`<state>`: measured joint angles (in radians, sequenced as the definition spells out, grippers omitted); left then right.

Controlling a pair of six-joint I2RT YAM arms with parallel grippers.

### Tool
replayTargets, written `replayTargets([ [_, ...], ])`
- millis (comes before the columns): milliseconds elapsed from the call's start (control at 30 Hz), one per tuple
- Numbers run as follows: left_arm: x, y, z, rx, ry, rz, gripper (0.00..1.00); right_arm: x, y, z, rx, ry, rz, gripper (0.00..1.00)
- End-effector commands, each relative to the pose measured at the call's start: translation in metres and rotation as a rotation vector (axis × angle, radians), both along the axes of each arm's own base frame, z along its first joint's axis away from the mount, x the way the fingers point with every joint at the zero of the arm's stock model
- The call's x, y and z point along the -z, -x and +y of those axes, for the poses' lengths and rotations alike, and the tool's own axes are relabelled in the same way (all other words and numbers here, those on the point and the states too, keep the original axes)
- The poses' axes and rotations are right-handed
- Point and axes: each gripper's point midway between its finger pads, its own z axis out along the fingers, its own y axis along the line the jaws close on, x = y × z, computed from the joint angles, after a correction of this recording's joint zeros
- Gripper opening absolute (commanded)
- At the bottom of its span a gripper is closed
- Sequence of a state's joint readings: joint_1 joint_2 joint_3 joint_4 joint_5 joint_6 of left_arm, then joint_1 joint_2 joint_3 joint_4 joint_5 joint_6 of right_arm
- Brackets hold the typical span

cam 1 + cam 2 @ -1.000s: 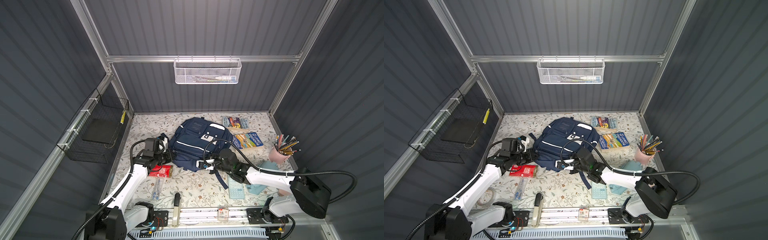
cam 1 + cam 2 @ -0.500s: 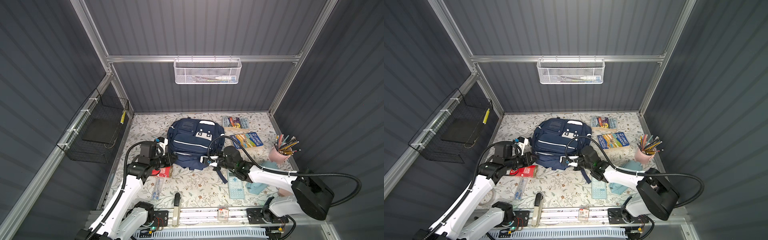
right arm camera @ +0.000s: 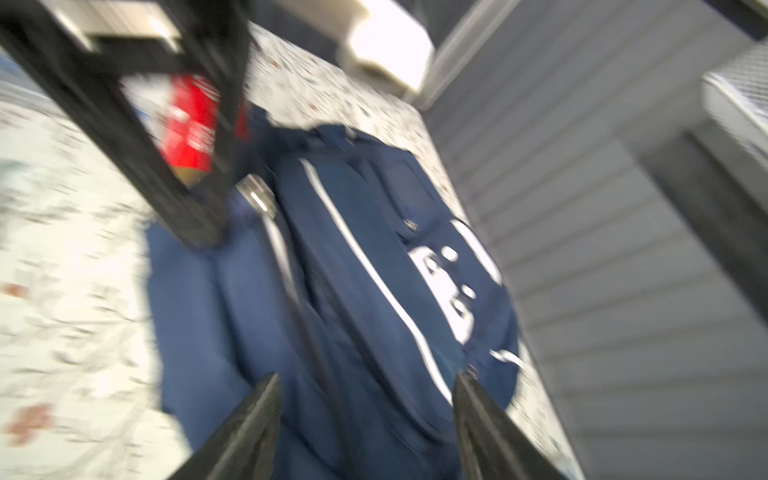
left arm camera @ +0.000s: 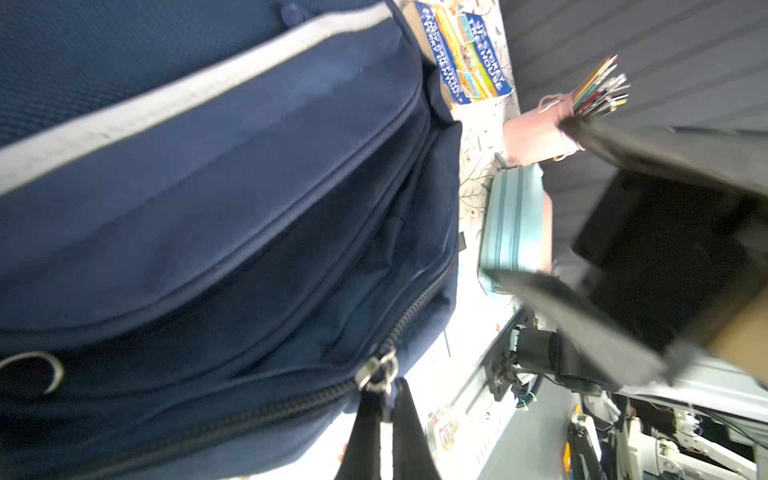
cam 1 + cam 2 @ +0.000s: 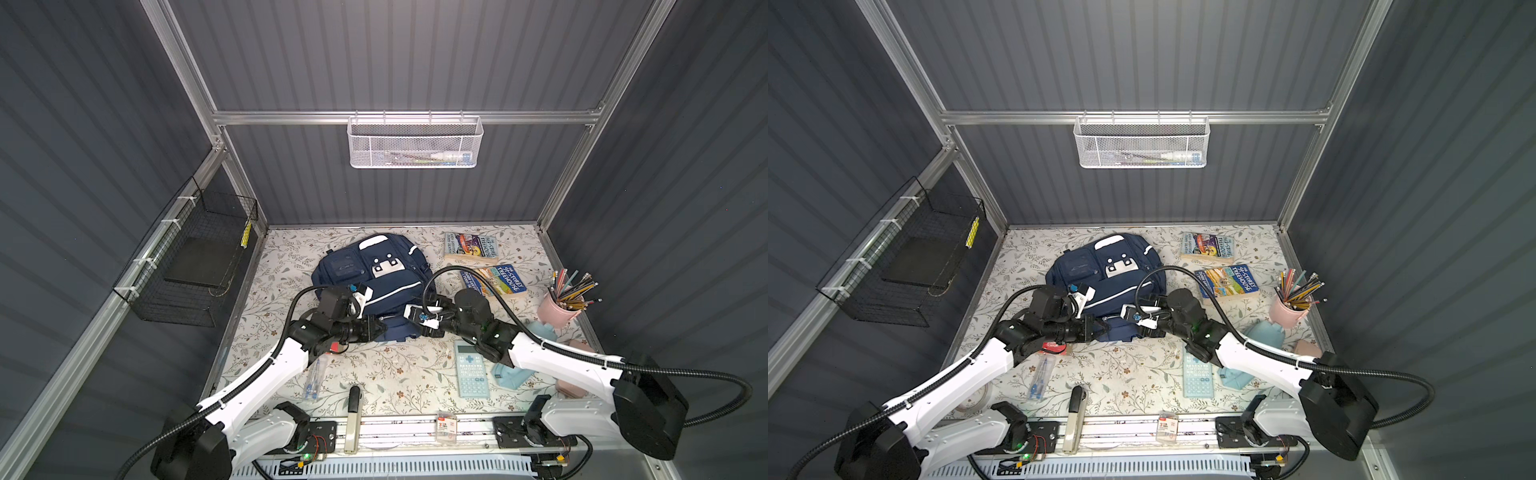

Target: Pack the student bag

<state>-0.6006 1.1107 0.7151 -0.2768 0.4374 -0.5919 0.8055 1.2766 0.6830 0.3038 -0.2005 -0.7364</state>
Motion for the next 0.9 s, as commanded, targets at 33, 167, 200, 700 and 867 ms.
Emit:
replayTargets([
  [33, -0.03, -0.008, -0.037, 0.049, 0.083, -0.104, 0.0, 0.011, 0.018, 0.017, -0.097, -0.003, 0.148, 0.67],
  [167, -0.032, -0.009, -0.04, 0.054, 0.094, -0.108, 0.0, 0.029, 0.013, 0.022, -0.087, 0.035, 0.205, 0.65],
  [200, -0.034, -0.008, -0.04, 0.058, 0.095, -0.113, 0.0, 0.034, 0.011, 0.022, -0.077, 0.046, 0.214, 0.64],
  [700, -0.026, -0.01, -0.023, 0.017, -0.01, -0.123, 0.0, 0.066, 0.014, 0.004, -0.067, 0.157, 0.214, 0.0],
  [867, -0.015, -0.031, 0.017, -0.098, -0.125, -0.125, 0.0, 0.061, 0.015, -0.014, -0.042, 0.135, 0.169, 0.0],
])
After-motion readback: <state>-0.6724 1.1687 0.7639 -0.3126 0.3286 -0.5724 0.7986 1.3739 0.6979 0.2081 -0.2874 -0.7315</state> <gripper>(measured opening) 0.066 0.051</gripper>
